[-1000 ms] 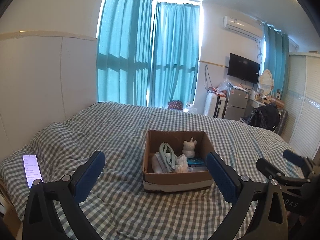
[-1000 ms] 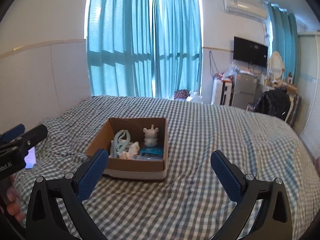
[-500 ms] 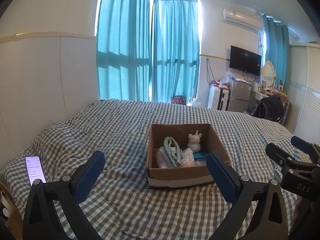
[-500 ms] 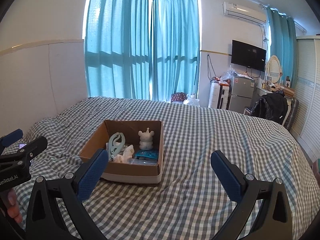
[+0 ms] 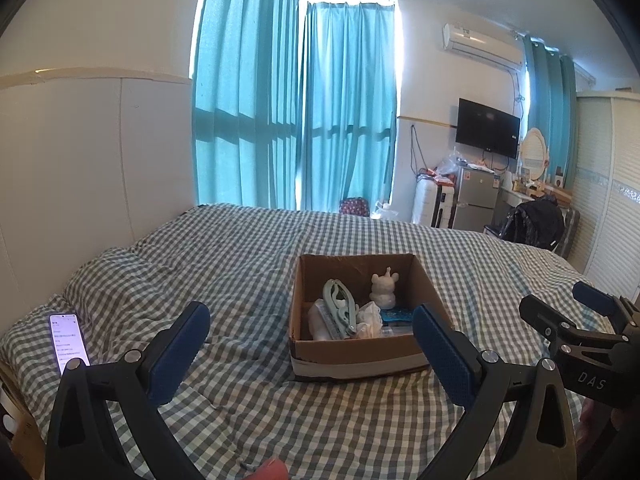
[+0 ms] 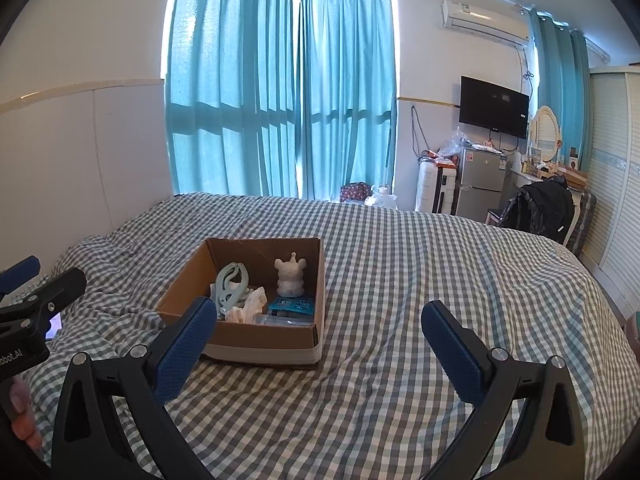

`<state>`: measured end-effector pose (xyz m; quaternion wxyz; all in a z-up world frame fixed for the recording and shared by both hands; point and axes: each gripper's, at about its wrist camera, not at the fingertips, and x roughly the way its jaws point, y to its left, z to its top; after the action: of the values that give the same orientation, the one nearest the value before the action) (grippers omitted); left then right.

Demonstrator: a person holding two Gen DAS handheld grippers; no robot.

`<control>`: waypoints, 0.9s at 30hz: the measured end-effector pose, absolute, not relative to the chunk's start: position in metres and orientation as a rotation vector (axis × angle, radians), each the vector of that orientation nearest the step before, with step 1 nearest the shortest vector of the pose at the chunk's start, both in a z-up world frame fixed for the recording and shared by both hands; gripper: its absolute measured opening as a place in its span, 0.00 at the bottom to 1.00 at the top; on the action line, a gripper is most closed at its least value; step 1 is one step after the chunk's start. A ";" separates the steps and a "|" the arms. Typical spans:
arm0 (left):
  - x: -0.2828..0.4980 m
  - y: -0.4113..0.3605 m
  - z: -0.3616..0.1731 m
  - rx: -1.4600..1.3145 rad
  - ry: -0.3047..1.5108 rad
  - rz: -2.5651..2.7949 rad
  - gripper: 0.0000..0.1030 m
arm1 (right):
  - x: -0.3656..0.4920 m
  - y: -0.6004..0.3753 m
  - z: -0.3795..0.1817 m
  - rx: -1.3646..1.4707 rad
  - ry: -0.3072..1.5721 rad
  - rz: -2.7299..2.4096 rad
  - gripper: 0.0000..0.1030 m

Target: Organize objects

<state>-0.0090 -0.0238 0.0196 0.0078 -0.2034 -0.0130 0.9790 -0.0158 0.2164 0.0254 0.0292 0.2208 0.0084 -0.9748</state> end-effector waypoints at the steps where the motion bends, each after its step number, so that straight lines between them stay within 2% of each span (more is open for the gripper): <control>1: -0.009 -0.024 0.020 -0.636 -0.039 3.066 1.00 | -0.016 0.217 0.026 0.683 0.027 -3.006 1.00; 27: -0.010 -0.026 0.015 -0.668 -0.011 3.072 1.00 | -0.017 0.209 0.023 0.699 0.045 -2.997 1.00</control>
<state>-0.0096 -0.0265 0.0149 -0.0010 -0.2124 -0.0034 0.9772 -0.0165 0.2088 0.0229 0.0321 0.2269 0.0147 -0.9733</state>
